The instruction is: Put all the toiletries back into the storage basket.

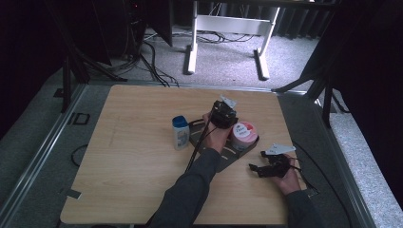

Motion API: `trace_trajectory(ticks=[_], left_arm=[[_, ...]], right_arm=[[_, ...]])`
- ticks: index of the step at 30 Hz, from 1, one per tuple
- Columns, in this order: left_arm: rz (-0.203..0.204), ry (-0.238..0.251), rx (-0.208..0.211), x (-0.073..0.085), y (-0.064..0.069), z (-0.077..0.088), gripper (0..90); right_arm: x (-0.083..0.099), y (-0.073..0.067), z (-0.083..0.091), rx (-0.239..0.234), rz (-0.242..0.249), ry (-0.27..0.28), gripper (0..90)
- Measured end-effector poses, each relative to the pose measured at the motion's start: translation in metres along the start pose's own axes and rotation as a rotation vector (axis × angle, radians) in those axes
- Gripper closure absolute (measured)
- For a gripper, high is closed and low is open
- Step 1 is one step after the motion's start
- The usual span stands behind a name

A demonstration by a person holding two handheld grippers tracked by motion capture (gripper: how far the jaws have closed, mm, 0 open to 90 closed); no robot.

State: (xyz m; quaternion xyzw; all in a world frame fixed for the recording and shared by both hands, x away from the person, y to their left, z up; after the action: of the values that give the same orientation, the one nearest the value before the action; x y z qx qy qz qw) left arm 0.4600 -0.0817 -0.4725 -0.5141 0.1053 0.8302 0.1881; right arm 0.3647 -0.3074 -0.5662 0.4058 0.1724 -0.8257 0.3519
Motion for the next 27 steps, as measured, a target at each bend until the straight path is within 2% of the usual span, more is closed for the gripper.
trace_trajectory(ticks=[5, 8, 11, 14, 15, 18, 22, 27], left_arm=[[0.005, -0.007, 0.005, -0.002, -0.001, -0.001, 52.6], [0.016, 0.006, -0.022, -0.001, 0.003, -0.002, 52.7], [0.028, 0.008, -0.026, 0.0, 0.003, -0.002, 52.6], [0.04, 0.002, -0.01, 0.0, 0.001, -0.002, 51.7], [0.068, -0.016, 0.025, 0.001, -0.005, -0.002, 49.0], [0.081, -0.016, 0.05, 0.005, -0.008, -0.002, 43.3], [0.053, -0.026, 0.072, 0.007, -0.01, 0.001, 36.4], [0.037, -0.027, 0.088, 0.006, -0.012, 0.006, 36.3]], right_arm=[[0.0, 0.0, 0.0, -0.001, -0.001, 0.0, 18.2], [0.0, 0.0, 0.0, -0.001, 0.0, -0.001, 18.3], [0.0, 0.0, 0.0, -0.001, 0.001, -0.001, 18.2], [0.0, 0.0, 0.0, -0.001, 0.002, 0.0, 18.2], [0.0, 0.0, 0.0, -0.001, 0.001, -0.001, 18.3], [0.0, 0.0, 0.0, -0.001, 0.001, 0.0, 18.2], [0.0, 0.0, 0.0, -0.002, 0.001, 0.0, 18.2], [0.0, 0.0, 0.0, -0.001, 0.002, -0.001, 18.2]])
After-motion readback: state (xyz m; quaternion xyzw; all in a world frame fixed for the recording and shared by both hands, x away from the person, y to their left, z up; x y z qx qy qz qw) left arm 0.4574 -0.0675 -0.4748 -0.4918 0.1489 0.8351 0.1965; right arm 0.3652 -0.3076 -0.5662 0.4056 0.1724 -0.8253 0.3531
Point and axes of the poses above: each handheld gripper's, and its own axes: z roughly backward along the jaws, x roughly out of its underside, y roughly to its right, the point moved 1 cm from there along -z, roughly forward along the jaws, and after that the axes turned 6 degrees about y, right-handed, at the moved point
